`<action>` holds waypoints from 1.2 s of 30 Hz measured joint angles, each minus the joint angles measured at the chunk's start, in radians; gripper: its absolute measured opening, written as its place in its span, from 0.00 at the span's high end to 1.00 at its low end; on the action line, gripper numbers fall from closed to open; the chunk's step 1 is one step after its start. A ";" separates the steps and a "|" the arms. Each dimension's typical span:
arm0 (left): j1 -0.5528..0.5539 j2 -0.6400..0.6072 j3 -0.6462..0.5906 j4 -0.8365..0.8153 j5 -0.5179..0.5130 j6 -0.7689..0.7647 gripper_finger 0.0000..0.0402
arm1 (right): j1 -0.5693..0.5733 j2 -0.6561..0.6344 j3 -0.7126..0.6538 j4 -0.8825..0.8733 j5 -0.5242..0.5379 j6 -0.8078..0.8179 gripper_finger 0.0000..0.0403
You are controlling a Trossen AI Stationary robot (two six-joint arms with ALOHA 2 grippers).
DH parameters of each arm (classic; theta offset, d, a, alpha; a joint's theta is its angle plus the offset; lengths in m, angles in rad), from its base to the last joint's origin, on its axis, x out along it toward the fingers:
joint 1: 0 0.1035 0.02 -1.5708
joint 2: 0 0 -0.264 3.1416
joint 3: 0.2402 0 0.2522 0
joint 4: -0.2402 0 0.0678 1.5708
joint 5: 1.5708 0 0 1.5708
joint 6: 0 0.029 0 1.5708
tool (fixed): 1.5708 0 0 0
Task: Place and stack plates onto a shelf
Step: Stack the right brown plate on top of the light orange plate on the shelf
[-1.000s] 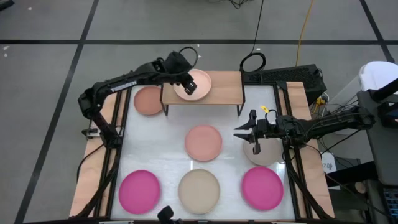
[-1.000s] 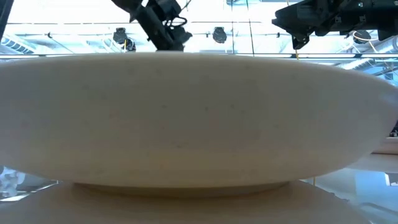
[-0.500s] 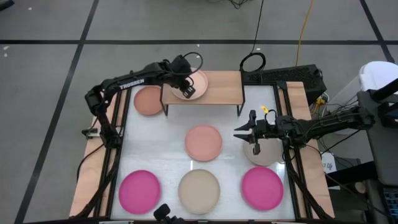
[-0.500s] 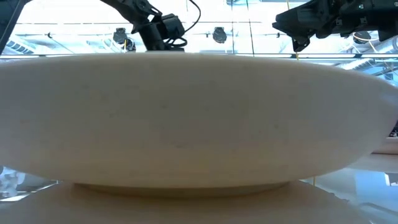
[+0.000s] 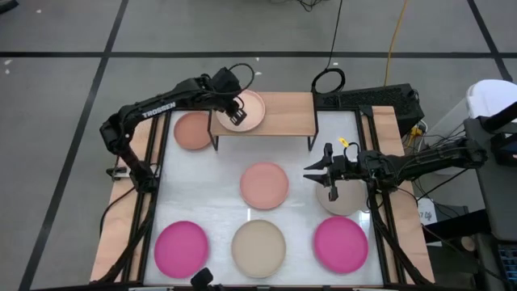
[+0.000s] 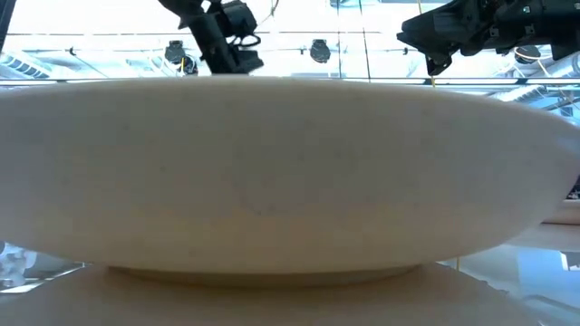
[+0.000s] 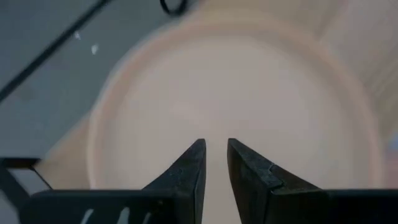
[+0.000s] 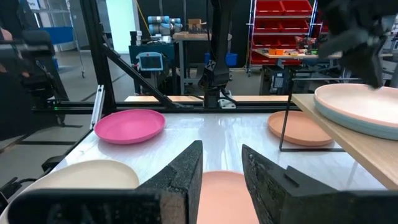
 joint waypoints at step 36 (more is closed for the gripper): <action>-0.707 -0.694 -1.154 1.589 -0.269 0.066 0.97 | 0.022 0.020 0.286 -0.569 0.024 0.089 0.76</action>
